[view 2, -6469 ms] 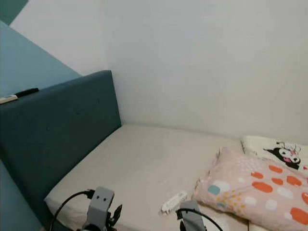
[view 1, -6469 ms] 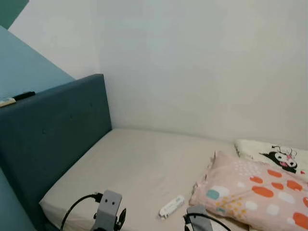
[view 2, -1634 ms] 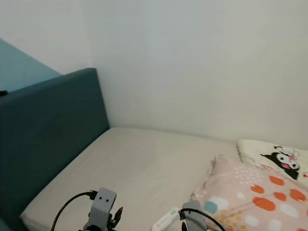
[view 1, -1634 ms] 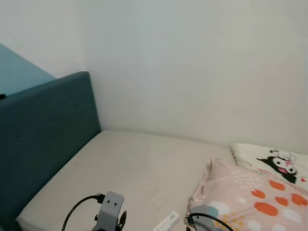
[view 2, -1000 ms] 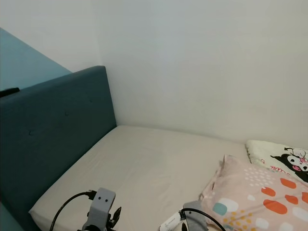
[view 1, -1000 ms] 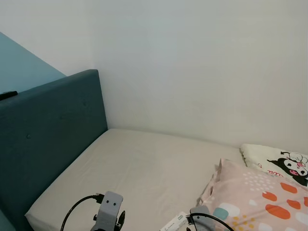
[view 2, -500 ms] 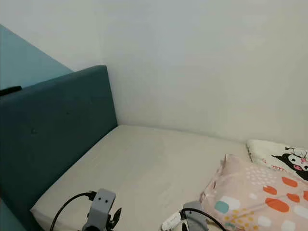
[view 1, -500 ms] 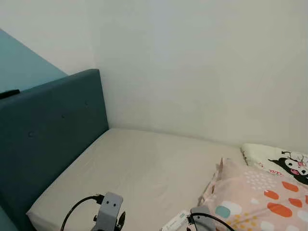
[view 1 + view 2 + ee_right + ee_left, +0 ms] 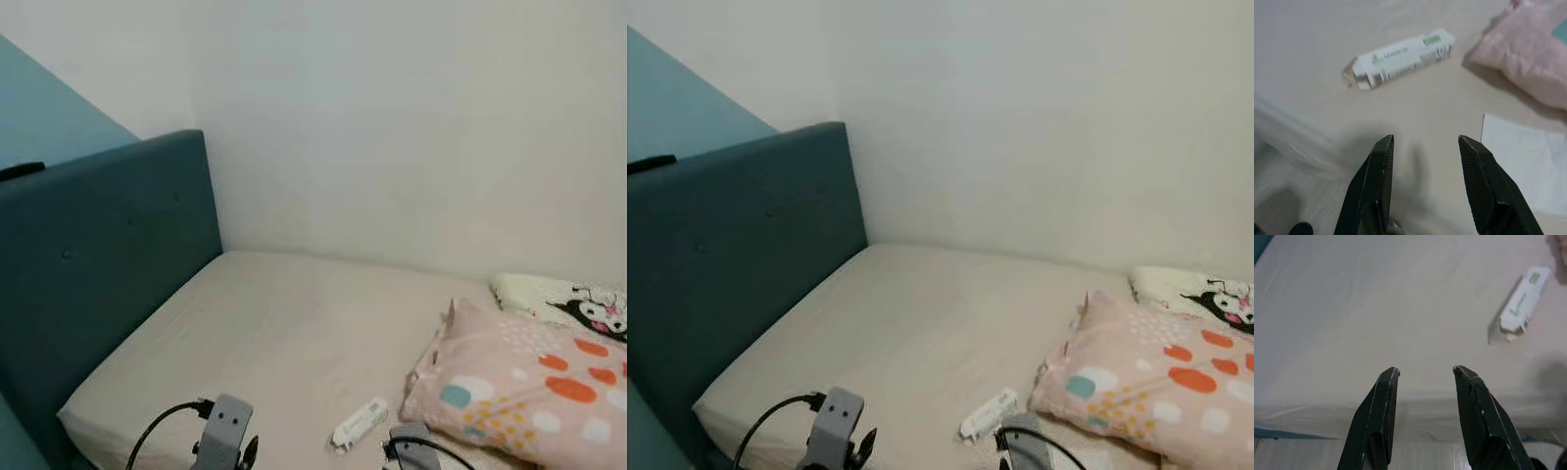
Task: Clean up the room
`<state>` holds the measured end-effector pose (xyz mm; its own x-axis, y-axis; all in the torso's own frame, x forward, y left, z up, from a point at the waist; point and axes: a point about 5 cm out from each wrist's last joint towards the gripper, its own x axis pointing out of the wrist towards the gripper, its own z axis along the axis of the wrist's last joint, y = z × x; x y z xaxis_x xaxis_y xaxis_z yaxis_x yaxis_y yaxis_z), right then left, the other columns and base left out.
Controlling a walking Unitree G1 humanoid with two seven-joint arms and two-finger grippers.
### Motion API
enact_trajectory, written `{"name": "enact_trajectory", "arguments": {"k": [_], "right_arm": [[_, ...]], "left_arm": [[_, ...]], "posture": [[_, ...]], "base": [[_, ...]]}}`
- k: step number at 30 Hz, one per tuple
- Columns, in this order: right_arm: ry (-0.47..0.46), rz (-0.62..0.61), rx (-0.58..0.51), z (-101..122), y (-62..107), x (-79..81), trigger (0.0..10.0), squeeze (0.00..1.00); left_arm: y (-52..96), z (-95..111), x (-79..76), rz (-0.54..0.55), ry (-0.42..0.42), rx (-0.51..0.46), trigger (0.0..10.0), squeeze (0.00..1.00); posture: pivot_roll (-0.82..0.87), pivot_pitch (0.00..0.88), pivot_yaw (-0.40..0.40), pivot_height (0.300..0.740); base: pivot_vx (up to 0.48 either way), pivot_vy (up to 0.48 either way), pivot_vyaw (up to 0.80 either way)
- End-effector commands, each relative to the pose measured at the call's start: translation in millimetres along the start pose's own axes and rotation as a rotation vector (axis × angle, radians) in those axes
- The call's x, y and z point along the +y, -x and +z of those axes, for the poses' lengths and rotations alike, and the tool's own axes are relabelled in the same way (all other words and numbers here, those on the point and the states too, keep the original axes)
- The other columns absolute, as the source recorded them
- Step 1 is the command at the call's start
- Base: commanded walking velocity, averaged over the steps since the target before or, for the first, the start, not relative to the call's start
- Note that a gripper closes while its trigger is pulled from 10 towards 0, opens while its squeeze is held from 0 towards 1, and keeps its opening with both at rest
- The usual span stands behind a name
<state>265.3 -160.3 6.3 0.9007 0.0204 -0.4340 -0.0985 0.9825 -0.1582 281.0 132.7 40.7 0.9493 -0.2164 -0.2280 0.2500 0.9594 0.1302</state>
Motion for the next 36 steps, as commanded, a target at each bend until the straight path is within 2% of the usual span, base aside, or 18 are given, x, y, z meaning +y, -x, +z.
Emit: {"name": "enact_trajectory", "arguments": {"k": [1, 24, 31, 36], "right_arm": [[-0.007, -0.006, -0.003, -0.4, 1.5, 0.4, 10.0, 0.0], [-0.025, -0.019, 0.005, -0.4, 2.0, -1.4, 10.0, 0.0], [-0.033, -0.018, 0.006, -0.9, 2.6, -1.3, 10.0, 0.0], [-0.028, -0.018, 0.005, -1.1, 3.1, -1.1, 10.0, 0.0]], "left_arm": [[2.2, -0.1, 2.2, -0.007, -0.013, -0.001, 10.0, 0.0], [3.3, -0.3, 1.6, -0.048, -0.007, 0.005, 10.0, 0.0], [3.9, -0.9, 0.3, -0.066, -0.015, 0.008, 10.0, 0.0], [4.8, -1.2, 0.4, -0.075, -0.015, 0.007, 10.0, 0.0]], "posture": [[-0.02, 0.076, 0.021, 0.643], [-0.02, 0.082, 0.025, 0.629], [-0.02, 0.084, 0.027, 0.599], [-0.02, 0.087, 0.028, 0.599]], "base": [[0.0, 0.0, 0.0], [0.0, 0.0, 0.0], [0.0, 0.0, 0.0], [0.0, 0.0, 0.0]]}}
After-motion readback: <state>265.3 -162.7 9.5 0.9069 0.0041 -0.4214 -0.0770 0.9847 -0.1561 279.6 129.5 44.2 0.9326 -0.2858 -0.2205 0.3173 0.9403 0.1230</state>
